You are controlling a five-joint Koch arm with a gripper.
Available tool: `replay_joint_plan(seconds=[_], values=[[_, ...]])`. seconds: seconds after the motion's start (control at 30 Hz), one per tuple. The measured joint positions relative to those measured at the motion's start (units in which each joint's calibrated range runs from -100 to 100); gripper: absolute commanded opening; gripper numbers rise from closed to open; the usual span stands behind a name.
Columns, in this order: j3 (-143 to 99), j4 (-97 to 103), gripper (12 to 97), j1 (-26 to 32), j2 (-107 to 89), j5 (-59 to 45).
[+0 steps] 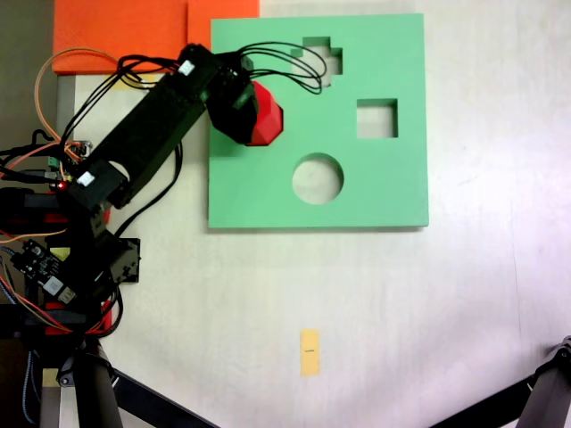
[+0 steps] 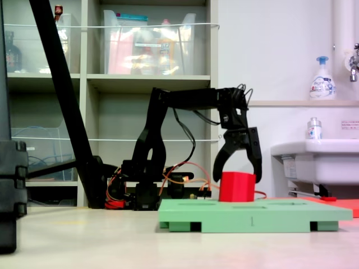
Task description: Put the cylinder block into the corresponding hole
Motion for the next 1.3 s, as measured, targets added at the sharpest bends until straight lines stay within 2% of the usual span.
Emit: replay_joint_plan(seconds=[0.1,0.2,0.3,0.33,0.4,0.47,0.7,0.8,0.9,1.07,1.1,1.17,1.2,1.3], values=[[0.49,0.00,42.0,-0.15,0.82,0.00],[0.78,0.10,50.9,-0.49,1.78,0.00],[0.78,0.98,56.3,-0.98,2.05,-0.05],[0.69,1.08,62.4,-1.12,2.19,0.00],[0.00,1.08,81.7,-1.32,2.46,0.00],[0.00,1.37,95.4,-1.37,2.33,0.00],[-0.10,3.23,95.6,-1.66,1.64,-0.49],[-0.20,3.23,95.6,-2.05,-5.61,-2.69],[-0.10,3.23,95.6,-4.05,-18.60,-7.91],[3.63,3.23,95.4,-9.23,-34.34,-22.32],[4.02,3.23,90.3,-10.50,-37.07,-25.30],[4.02,3.23,73.4,-13.09,-41.59,-30.72],[4.02,3.23,69.0,-14.85,-44.32,-33.70],[4.02,5.48,63.6,-21.44,-51.57,-41.95]])
